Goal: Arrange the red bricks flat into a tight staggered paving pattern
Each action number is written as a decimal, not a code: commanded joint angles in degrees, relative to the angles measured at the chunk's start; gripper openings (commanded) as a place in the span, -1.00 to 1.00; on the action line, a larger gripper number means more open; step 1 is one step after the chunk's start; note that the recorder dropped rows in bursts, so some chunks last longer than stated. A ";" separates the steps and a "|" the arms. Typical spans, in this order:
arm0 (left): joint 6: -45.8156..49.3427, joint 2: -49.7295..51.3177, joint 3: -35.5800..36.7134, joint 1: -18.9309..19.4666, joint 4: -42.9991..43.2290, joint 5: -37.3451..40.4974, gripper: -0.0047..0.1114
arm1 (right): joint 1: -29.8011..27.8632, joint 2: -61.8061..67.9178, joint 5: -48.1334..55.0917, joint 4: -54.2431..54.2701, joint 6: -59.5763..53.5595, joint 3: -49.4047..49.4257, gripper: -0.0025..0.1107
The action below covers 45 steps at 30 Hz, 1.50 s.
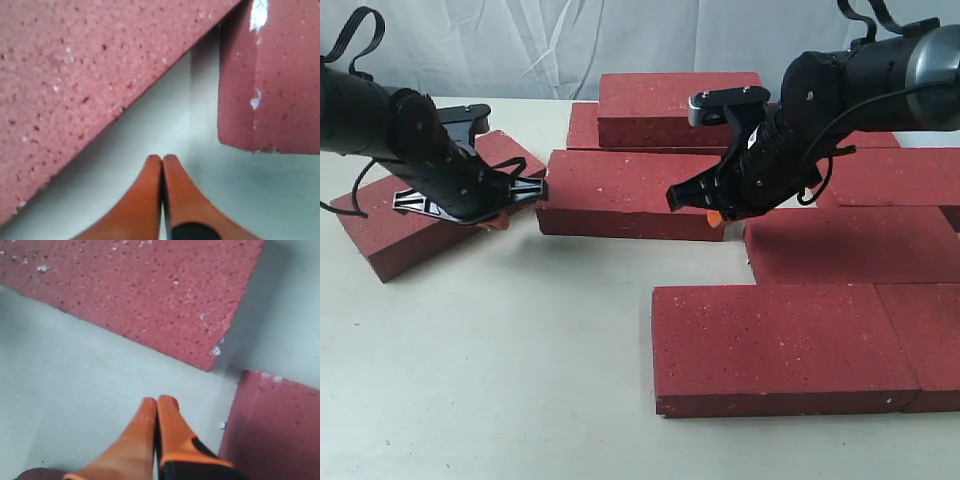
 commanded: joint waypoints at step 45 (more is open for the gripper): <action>-0.27 7.41 -10.22 -1.53 -7.59 0.48 -0.92 | 0.03 7.48 -8.54 2.90 -3.38 -0.27 -0.97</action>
